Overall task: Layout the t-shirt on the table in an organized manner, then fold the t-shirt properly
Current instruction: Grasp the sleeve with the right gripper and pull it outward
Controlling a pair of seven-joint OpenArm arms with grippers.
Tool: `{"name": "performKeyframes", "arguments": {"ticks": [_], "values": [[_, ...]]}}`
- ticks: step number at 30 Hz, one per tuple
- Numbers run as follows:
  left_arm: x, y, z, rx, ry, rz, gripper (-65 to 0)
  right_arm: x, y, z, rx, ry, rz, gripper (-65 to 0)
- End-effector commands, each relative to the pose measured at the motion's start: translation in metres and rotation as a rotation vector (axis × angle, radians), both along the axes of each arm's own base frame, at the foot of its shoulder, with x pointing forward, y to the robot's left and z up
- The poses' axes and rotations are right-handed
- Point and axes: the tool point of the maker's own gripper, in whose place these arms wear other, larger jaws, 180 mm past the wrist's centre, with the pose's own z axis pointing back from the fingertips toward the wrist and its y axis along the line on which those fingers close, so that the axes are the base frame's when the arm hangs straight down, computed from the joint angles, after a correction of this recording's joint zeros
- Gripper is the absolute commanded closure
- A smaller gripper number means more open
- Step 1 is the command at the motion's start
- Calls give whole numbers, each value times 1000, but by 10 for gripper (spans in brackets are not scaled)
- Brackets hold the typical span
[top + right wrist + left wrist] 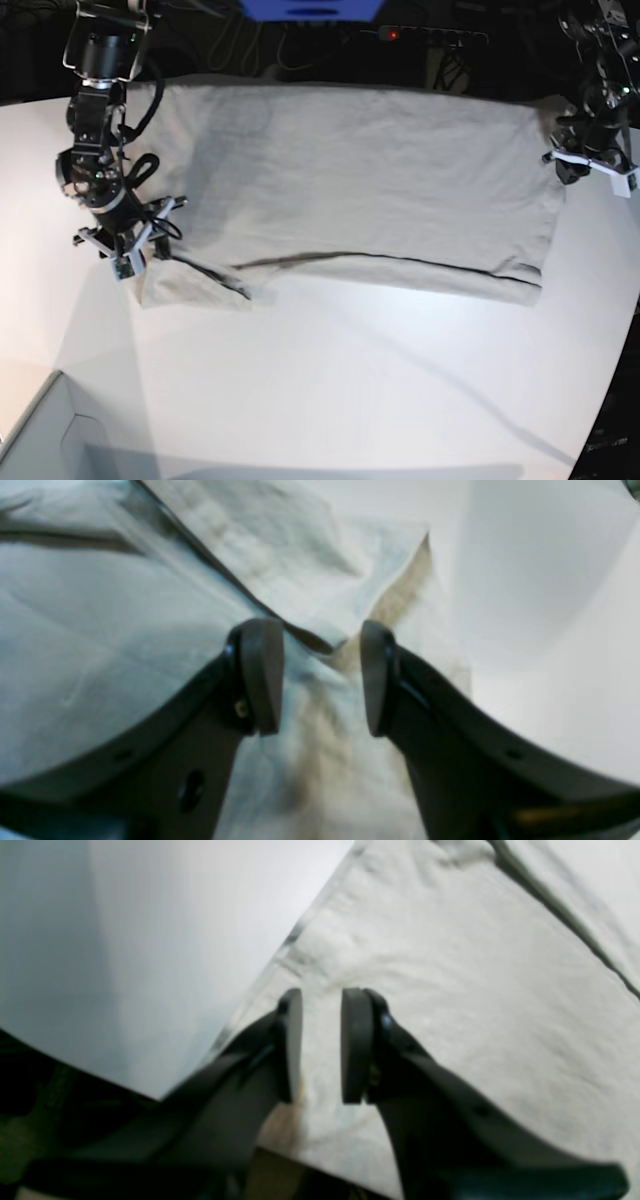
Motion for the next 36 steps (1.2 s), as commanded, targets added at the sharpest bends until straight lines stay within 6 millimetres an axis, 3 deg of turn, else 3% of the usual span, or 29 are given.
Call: {"name": "performKeyframes", "arguments": {"ticks": [1, 3, 8, 15, 17, 19, 20, 21, 24, 30, 36], "values": [[6, 6, 11, 21, -33, -2, -136, 14, -1, 17, 8, -60, 12, -259], [5, 6, 10, 21, -32, -2, -136, 20, -1, 21, 11, -70, 10, -259], [5, 6, 10, 21, -32, -2, -136, 23, -3, 7, 35, -31, -4, -258], [5, 6, 10, 21, -32, -2, -136, 21, -5, -1, 35, -6, 0, -244], [5, 6, 10, 21, -32, -2, -136, 21, -5, -2, 39, -3, -1, -180], [5, 6, 10, 21, -32, -2, -136, 22, -4, -4, 44, 0, -1, -69], [5, 6, 10, 21, -32, -2, -136, 27, -4, 0, 44, -6, -2, -10], [5, 6, 10, 21, -32, -2, -136, 30, -4, 2, 44, -10, -2, 0], [5, 6, 10, 21, -32, -2, -136, 35, -4, 6, 44, -22, -2, 0], [5, 7, 10, 21, -33, -1, -136, 67, -4, 36, 44, -99, 1, 0], [5, 7, 10, 21, -33, -1, -136, 109, -1, 83, 51, -208, 3, 0]]}}
